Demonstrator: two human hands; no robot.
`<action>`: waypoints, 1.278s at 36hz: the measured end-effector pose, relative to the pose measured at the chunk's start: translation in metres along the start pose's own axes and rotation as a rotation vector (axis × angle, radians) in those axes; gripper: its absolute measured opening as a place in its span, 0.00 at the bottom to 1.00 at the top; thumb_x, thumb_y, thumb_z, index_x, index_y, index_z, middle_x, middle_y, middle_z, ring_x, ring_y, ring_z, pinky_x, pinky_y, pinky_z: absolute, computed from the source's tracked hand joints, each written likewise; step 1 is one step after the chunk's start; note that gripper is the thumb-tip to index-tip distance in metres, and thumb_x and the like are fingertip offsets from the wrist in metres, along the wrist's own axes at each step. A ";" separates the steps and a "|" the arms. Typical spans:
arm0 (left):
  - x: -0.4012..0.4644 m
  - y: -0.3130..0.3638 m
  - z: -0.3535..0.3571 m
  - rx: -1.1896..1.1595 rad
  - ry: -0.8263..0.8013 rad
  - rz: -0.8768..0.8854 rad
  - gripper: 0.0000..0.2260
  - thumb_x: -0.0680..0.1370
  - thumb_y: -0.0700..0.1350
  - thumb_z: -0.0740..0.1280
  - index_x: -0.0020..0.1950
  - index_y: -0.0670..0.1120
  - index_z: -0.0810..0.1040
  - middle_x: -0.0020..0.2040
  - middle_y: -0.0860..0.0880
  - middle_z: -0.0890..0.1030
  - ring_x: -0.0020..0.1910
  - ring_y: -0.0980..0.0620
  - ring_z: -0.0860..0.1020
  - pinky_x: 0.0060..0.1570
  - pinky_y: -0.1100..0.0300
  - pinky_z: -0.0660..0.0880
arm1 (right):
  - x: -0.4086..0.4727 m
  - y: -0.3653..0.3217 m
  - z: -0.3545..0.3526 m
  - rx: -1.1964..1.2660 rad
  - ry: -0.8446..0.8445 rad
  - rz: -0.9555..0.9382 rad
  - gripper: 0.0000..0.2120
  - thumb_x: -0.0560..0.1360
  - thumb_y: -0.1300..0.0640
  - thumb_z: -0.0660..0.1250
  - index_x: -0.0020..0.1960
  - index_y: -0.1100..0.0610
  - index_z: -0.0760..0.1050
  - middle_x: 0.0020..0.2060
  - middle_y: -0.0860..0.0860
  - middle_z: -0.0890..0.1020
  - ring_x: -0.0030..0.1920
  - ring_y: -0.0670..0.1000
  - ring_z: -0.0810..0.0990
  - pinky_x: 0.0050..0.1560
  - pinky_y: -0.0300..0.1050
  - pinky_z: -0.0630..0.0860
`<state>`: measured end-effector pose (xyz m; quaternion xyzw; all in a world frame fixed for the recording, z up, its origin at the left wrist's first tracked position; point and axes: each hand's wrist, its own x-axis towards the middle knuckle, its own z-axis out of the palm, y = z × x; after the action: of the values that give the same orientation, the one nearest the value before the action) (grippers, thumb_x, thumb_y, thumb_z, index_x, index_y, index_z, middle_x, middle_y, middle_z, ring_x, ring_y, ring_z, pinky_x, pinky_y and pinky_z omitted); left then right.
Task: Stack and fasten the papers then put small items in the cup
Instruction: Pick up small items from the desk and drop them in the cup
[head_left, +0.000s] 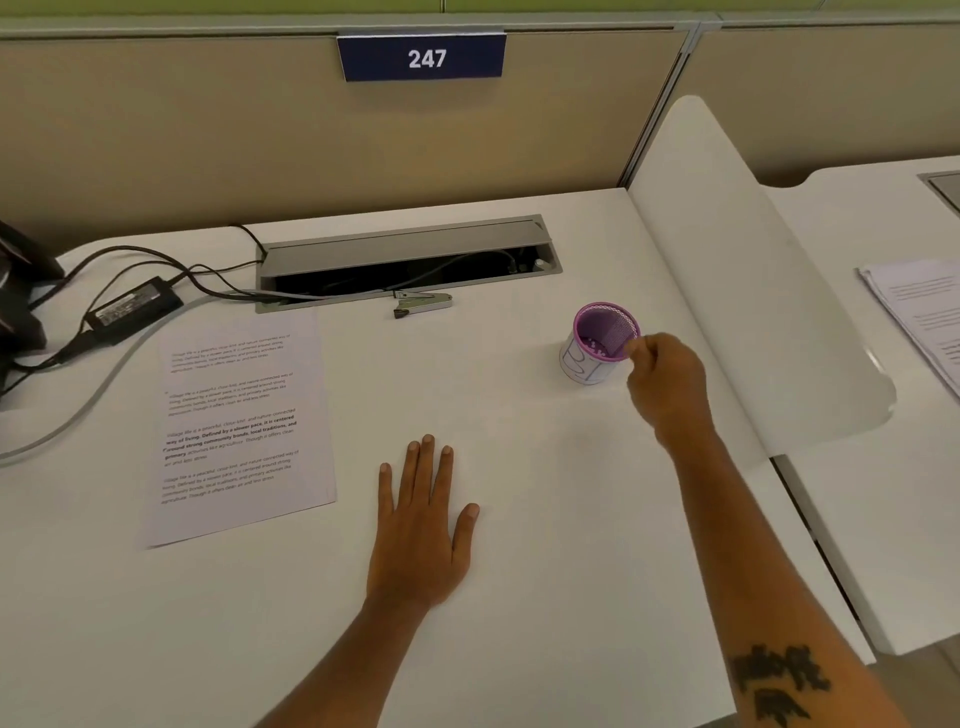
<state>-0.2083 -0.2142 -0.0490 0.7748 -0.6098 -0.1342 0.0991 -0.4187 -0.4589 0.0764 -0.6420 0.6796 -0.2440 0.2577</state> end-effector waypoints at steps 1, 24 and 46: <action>0.000 0.000 0.000 -0.001 0.000 0.000 0.33 0.87 0.61 0.49 0.88 0.48 0.45 0.89 0.46 0.43 0.88 0.48 0.41 0.85 0.37 0.49 | 0.006 -0.006 -0.002 0.010 0.003 -0.009 0.10 0.84 0.58 0.62 0.51 0.62 0.79 0.46 0.53 0.80 0.47 0.55 0.77 0.47 0.46 0.70; 0.001 0.000 0.000 -0.013 -0.006 0.002 0.33 0.87 0.61 0.49 0.88 0.48 0.45 0.89 0.47 0.43 0.88 0.48 0.42 0.85 0.37 0.49 | 0.044 -0.018 0.001 -0.069 0.053 -0.149 0.05 0.74 0.66 0.74 0.44 0.57 0.85 0.43 0.51 0.86 0.45 0.52 0.84 0.49 0.46 0.83; 0.000 0.000 0.000 -0.003 -0.011 -0.005 0.33 0.87 0.60 0.50 0.88 0.48 0.44 0.89 0.47 0.42 0.88 0.48 0.41 0.85 0.37 0.49 | -0.056 0.050 0.045 -0.058 -0.029 -0.105 0.04 0.76 0.62 0.74 0.43 0.55 0.83 0.39 0.48 0.84 0.40 0.49 0.81 0.47 0.49 0.81</action>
<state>-0.2083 -0.2146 -0.0486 0.7752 -0.6084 -0.1398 0.0967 -0.4239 -0.4002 0.0112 -0.6873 0.6481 -0.2281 0.2356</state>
